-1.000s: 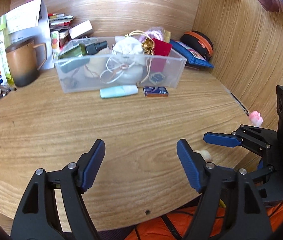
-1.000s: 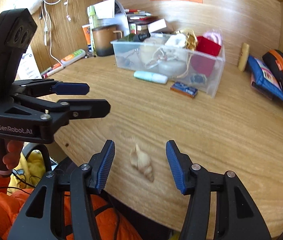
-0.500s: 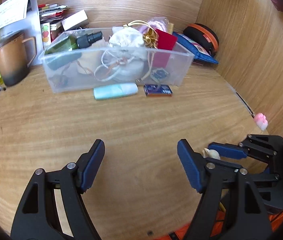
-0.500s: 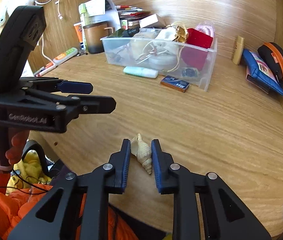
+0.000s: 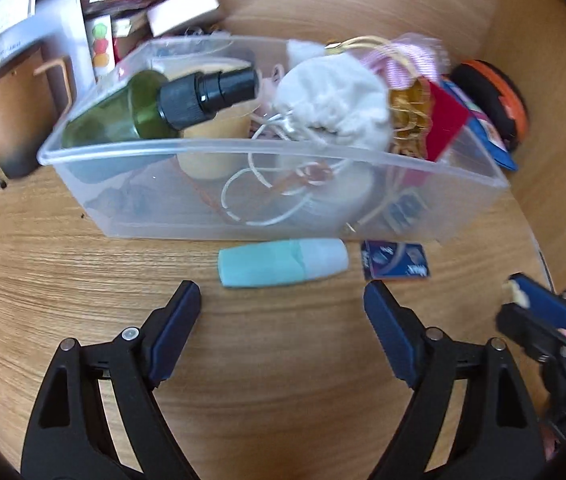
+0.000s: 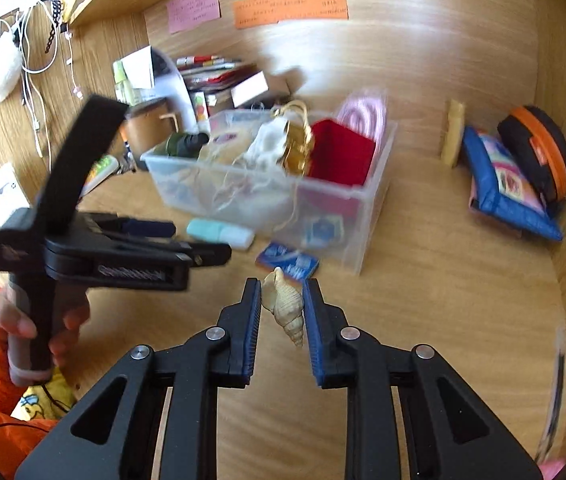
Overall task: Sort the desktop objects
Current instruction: 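Carry the seashell toward the bin with the right gripper while the left gripper grasps the teal roll-on bottle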
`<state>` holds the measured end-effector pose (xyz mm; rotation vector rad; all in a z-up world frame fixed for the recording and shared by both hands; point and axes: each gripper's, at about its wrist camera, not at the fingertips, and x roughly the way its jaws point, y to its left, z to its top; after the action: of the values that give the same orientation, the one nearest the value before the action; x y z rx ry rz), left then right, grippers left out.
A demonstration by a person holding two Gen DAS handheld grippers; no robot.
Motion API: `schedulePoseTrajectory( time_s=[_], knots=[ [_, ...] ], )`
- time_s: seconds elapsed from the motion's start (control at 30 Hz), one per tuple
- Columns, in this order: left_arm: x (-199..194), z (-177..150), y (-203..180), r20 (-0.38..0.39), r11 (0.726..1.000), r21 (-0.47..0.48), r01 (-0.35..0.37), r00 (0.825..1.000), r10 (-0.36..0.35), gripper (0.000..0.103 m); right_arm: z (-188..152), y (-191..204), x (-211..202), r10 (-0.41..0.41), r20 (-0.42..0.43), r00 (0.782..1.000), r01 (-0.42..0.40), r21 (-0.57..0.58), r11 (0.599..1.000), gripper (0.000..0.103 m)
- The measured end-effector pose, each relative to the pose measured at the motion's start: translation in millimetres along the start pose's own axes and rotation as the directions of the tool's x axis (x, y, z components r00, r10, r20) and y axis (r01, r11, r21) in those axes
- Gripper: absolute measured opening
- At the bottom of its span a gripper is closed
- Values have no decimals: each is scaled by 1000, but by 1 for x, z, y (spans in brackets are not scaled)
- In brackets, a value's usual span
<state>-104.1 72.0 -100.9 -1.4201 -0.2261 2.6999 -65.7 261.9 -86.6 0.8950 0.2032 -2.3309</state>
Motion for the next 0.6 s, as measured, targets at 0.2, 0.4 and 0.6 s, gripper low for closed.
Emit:
schedulePoseTrajectory(
  time_s=[0.2,0.4,0.6],
  knots=[
    [12,9,-9,10,996,-12,-91,996,91,93,12,-11,8,14,8,1000,-14,-19,1000,19],
    [21,6,-22,36,985,48,-168,985,167,94,17,-20,12,30,13,999,-30,-15,999,19],
    [23,6,-20,37,985,64,-159,987,157,93,20,-23,13,36,27,999,-36,-11,999,19]
  ],
)
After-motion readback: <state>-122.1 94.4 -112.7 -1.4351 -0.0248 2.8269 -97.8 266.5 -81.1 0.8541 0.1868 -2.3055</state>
